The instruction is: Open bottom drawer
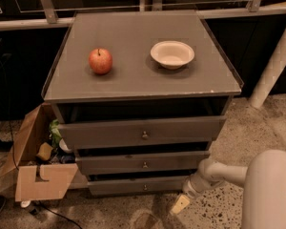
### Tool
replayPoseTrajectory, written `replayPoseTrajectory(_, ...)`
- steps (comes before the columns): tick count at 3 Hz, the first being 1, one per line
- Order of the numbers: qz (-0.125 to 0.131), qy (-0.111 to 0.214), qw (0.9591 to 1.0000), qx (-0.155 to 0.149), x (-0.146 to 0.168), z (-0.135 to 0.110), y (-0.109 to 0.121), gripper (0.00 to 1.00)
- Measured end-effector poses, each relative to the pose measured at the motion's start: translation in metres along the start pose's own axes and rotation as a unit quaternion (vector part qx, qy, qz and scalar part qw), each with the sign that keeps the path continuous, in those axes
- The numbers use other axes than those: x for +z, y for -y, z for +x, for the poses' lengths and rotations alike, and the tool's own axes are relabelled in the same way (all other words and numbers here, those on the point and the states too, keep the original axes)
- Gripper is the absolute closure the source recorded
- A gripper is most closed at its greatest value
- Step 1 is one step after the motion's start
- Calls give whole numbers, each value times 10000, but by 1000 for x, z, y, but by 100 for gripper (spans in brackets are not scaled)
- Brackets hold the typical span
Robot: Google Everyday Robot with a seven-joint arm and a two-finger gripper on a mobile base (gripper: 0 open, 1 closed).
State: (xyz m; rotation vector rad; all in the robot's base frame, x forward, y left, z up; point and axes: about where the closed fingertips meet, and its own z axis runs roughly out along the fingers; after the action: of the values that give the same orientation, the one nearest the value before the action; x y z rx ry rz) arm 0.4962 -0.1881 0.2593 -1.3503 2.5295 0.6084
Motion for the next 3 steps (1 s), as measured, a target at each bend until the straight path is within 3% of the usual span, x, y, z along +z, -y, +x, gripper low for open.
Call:
replayPoseTrajectory(2, 115, 139, 9997, 141, 7, 3, 14, 0)
replayPoseTrajectory(3, 199, 471, 9987, 12, 23, -29, 38, 0)
